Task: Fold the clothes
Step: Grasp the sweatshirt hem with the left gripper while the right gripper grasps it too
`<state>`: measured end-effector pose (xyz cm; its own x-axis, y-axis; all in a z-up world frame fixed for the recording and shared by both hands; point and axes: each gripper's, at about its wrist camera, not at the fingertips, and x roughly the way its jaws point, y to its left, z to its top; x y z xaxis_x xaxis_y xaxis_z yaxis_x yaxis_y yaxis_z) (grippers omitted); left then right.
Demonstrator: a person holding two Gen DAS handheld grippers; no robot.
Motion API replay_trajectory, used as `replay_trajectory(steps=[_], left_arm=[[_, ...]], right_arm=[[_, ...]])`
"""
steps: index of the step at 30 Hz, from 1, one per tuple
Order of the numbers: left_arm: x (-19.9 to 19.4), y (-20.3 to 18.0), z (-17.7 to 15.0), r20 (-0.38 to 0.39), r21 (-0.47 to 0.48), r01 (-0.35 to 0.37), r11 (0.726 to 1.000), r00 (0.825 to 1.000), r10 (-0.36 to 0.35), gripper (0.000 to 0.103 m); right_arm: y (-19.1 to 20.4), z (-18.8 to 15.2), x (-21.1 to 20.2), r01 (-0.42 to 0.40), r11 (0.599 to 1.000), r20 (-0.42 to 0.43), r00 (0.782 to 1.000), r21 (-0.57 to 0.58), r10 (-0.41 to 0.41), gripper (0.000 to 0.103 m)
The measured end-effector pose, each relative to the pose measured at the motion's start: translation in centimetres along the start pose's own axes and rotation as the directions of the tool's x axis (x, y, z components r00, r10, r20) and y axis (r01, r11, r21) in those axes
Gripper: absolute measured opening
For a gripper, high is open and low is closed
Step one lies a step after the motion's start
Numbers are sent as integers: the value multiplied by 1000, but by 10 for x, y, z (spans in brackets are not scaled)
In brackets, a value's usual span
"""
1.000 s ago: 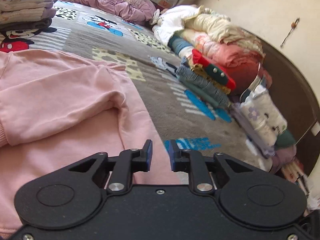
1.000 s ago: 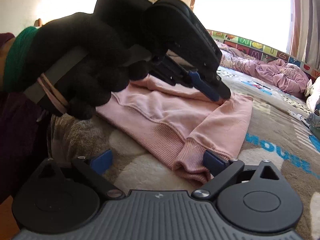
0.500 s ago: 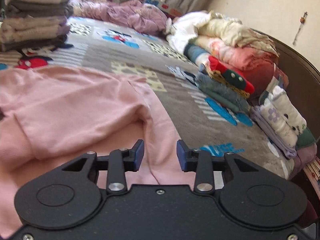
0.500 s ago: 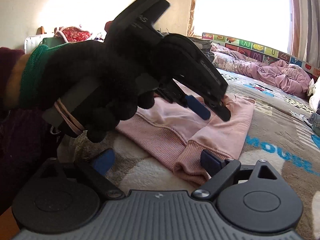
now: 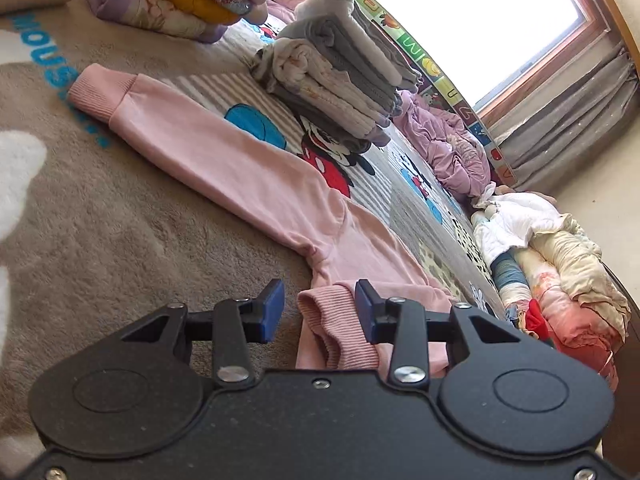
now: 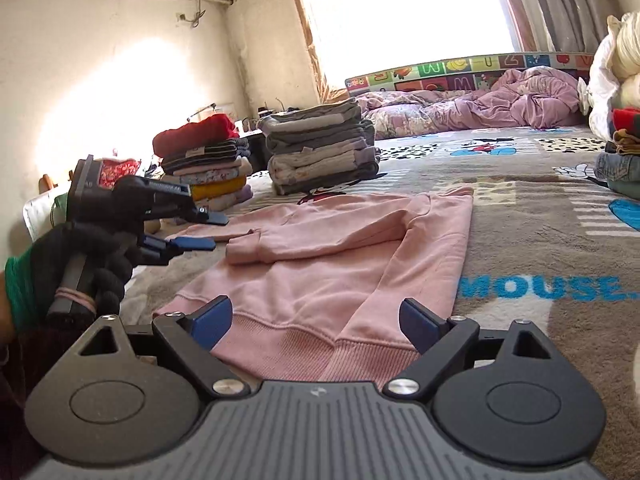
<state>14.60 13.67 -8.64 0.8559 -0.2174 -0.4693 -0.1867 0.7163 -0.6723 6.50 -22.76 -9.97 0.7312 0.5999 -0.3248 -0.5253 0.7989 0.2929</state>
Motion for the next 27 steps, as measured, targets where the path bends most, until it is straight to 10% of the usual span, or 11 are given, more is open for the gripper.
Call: replay_trajectory(steps=[10,14,21,27], left_arm=[[20,11,-1,-46,-46,-31,998,999,29,30],[18,-3,-4,1,70,-44,997,999,44,5],[8,-36,-5,119,299,-94,950,991,61,4],[-10,-78,-2,169,419,4,908,982,-82,3]], right_arm=[[-96,49,42,-100,931,44,995,350,90,84],[-140,59,78,-143,868,44,989,476,139,84],[-191,81,140,-312,698,146,946,645,288,90],[-215,93,188,-263,659,45,943,705,329,92]])
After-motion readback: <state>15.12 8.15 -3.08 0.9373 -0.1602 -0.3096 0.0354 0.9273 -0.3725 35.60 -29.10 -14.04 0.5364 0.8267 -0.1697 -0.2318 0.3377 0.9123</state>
